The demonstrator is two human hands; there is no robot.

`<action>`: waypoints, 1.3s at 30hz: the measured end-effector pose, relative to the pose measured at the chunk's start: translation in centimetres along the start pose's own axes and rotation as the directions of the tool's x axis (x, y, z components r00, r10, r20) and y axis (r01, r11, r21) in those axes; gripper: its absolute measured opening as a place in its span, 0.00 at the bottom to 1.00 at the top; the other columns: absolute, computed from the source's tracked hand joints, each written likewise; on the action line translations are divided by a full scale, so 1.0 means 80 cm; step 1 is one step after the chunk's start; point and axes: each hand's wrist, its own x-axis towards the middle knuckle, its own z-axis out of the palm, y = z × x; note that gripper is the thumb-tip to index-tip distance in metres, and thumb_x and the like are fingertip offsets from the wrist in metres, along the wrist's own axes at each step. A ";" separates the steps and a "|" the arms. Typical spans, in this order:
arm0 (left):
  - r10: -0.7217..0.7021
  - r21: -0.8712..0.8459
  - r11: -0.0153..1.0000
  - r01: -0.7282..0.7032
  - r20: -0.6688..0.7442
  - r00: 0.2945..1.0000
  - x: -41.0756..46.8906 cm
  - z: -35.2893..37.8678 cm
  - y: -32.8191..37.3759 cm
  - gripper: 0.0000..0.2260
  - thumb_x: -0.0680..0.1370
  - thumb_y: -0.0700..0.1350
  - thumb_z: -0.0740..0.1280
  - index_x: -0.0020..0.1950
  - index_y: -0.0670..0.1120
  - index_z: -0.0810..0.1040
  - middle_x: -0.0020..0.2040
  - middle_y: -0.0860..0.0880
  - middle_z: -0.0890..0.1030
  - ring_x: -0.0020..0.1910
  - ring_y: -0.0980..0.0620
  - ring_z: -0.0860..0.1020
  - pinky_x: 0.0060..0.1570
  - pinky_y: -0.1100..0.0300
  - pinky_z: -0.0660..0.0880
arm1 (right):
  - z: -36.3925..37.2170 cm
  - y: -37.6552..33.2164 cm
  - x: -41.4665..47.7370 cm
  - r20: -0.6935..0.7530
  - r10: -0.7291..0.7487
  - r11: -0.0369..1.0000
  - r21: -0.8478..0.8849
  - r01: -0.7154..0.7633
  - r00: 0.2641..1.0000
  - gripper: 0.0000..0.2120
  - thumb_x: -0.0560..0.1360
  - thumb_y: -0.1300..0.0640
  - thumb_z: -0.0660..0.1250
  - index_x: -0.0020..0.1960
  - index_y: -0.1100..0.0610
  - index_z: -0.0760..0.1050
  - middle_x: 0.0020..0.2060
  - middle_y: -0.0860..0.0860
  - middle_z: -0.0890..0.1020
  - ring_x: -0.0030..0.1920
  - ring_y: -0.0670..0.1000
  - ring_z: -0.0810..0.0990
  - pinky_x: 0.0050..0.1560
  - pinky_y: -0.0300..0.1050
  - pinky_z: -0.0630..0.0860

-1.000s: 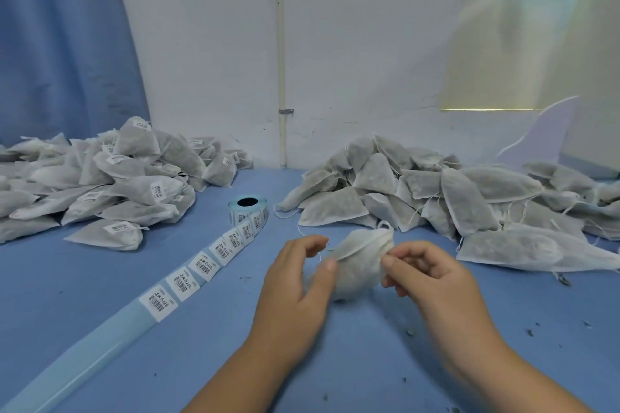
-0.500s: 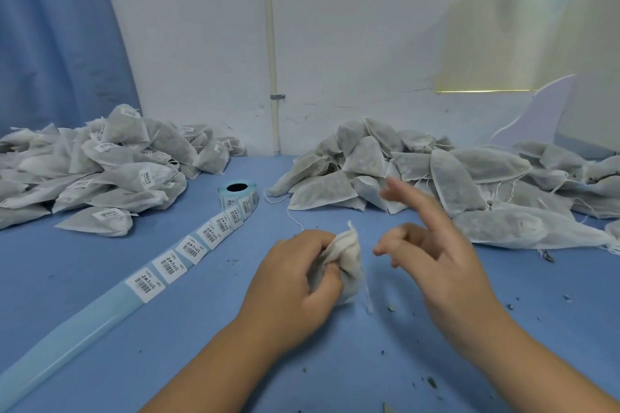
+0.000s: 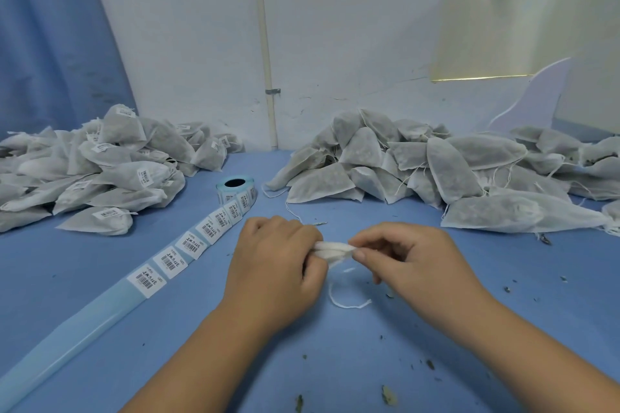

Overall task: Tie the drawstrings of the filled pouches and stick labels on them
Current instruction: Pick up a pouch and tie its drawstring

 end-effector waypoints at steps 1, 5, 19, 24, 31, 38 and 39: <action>-0.017 -0.005 1.000 0.017 0.001 1.000 0.000 0.000 -0.001 0.11 0.70 0.43 0.58 0.38 0.44 0.80 0.32 0.51 0.77 0.32 0.45 0.75 0.40 0.51 0.75 | 0.000 0.001 0.000 0.000 0.024 1.000 0.005 -0.024 1.000 0.11 0.72 0.60 0.73 0.38 0.44 0.82 0.29 0.44 0.81 0.26 0.43 0.76 0.30 0.31 0.70; -0.026 -0.118 0.992 0.036 0.086 0.996 -0.004 0.005 0.000 0.21 0.69 0.34 0.67 0.61 0.43 0.80 0.53 0.47 0.82 0.48 0.48 0.78 0.51 0.63 0.69 | -0.002 0.001 0.002 -0.002 0.064 0.995 0.072 -0.064 0.998 0.10 0.72 0.61 0.73 0.38 0.46 0.82 0.31 0.46 0.82 0.27 0.45 0.78 0.32 0.33 0.72; -0.276 -0.616 0.583 0.530 0.463 0.842 -0.001 0.001 0.025 0.15 0.80 0.46 0.66 0.32 0.51 0.77 0.28 0.53 0.78 0.27 0.60 0.73 0.30 0.72 0.66 | -0.016 0.014 0.006 0.052 -0.341 0.857 -0.393 0.333 0.939 0.07 0.72 0.64 0.73 0.46 0.54 0.83 0.35 0.39 0.77 0.38 0.35 0.74 0.43 0.26 0.67; -0.192 -0.831 0.299 0.470 0.430 0.882 0.008 -0.013 0.032 0.12 0.78 0.41 0.67 0.36 0.49 0.83 0.31 0.48 0.81 0.32 0.55 0.78 0.36 0.68 0.74 | -0.002 0.016 0.003 -0.091 -0.281 0.926 -0.287 0.245 0.955 0.07 0.73 0.63 0.71 0.43 0.51 0.82 0.33 0.37 0.78 0.37 0.38 0.75 0.40 0.26 0.67; -0.325 -0.880 0.227 0.418 0.336 0.884 0.006 -0.006 0.041 0.07 0.78 0.37 0.69 0.47 0.44 0.86 0.34 0.52 0.83 0.34 0.58 0.80 0.41 0.68 0.75 | 0.014 0.011 -0.004 -0.031 -0.262 0.925 -0.293 0.242 0.964 0.08 0.72 0.64 0.70 0.40 0.52 0.79 0.32 0.43 0.77 0.35 0.44 0.74 0.36 0.31 0.67; -0.006 -0.406 0.914 -0.009 -0.035 0.999 0.001 0.006 0.029 0.07 0.78 0.39 0.66 0.47 0.43 0.84 0.35 0.50 0.78 0.36 0.57 0.72 0.39 0.67 0.69 | 0.000 0.002 -0.006 0.104 -0.383 0.817 -0.426 0.389 0.918 0.04 0.71 0.57 0.66 0.39 0.55 0.78 0.31 0.43 0.74 0.32 0.45 0.72 0.33 0.43 0.72; 0.023 -0.385 0.922 -0.034 -0.031 0.999 0.000 0.006 0.028 0.07 0.78 0.39 0.66 0.47 0.42 0.84 0.35 0.51 0.76 0.36 0.58 0.71 0.38 0.67 0.68 | -0.004 0.001 -0.006 0.093 -0.395 0.811 -0.431 0.395 0.914 0.04 0.71 0.57 0.66 0.39 0.54 0.78 0.31 0.44 0.74 0.33 0.46 0.73 0.33 0.44 0.72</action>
